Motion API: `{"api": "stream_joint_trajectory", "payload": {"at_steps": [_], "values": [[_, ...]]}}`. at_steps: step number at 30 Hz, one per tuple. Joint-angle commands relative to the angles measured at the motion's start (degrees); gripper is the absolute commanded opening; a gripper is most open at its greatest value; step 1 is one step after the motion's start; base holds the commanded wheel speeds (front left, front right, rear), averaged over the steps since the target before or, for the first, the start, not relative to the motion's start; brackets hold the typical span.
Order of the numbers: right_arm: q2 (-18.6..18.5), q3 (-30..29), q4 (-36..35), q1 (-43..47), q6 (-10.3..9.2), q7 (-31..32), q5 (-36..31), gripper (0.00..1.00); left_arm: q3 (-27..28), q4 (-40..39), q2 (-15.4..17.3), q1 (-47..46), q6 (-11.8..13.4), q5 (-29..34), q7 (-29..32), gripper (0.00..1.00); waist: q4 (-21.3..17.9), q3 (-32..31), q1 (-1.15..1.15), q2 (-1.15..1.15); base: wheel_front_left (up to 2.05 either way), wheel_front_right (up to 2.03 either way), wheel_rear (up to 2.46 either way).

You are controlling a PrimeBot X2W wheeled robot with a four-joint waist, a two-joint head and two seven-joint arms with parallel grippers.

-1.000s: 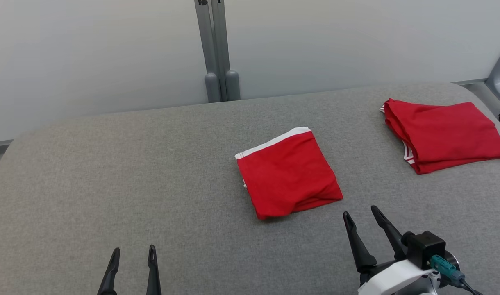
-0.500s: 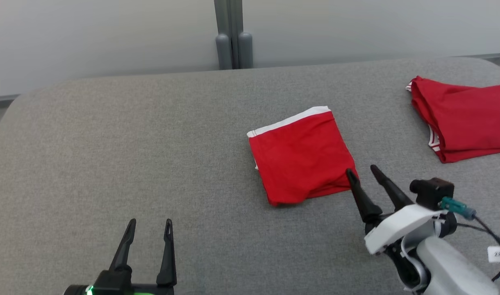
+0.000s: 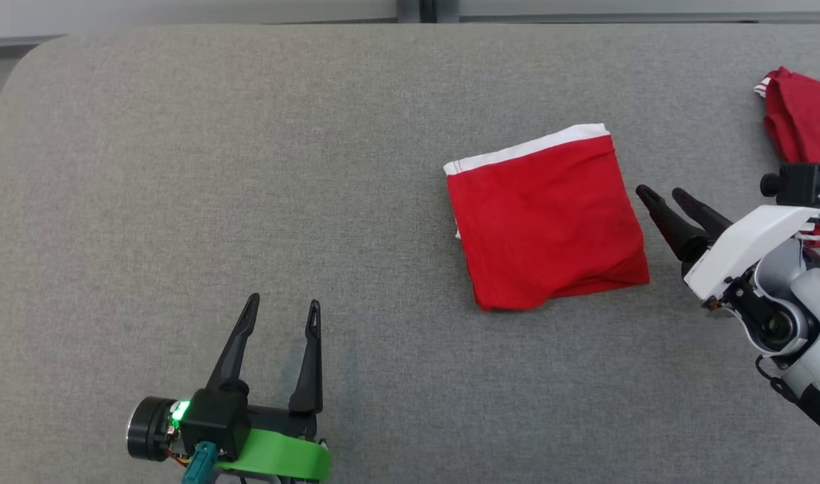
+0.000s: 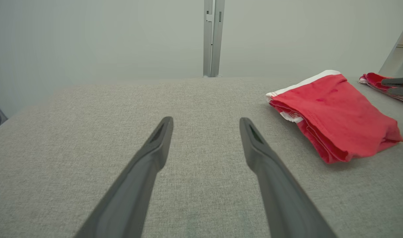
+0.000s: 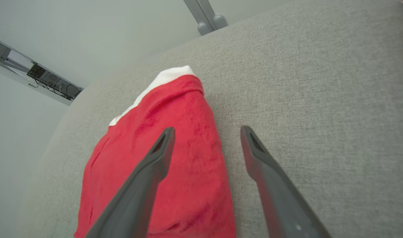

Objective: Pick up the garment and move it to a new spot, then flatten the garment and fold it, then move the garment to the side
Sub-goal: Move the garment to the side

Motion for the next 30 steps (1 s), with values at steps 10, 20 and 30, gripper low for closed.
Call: {"api": "stream_joint_trajectory", "payload": {"at_steps": [10, 20, 30], "values": [[-2.18, 5.90, 2.08, -5.58, -0.03, 1.37, 5.18, 1.00, -2.85, 0.24, 0.08, -4.06, 0.34, 0.26, -0.16, 1.00, 3.85, 7.16, 0.00, 0.00, 0.00, 0.00, 0.00], [-5.64, 9.79, 1.24, -7.77, -0.08, -0.56, 7.28, 0.00, -2.95, -0.05, 0.08, -5.25, 0.86, 0.36, -0.16, 1.00, 3.13, 8.31, 0.00, 0.00, 0.00, 0.00, 0.00], [-15.80, 10.91, -3.39, -13.37, -0.07, -3.38, 4.94, 0.00, -2.35, -2.32, 0.09, -7.53, -0.65, 2.02, -0.15, 1.00, -1.57, 12.35, 0.00, 0.00, 0.00, 0.00, 0.00]]}}
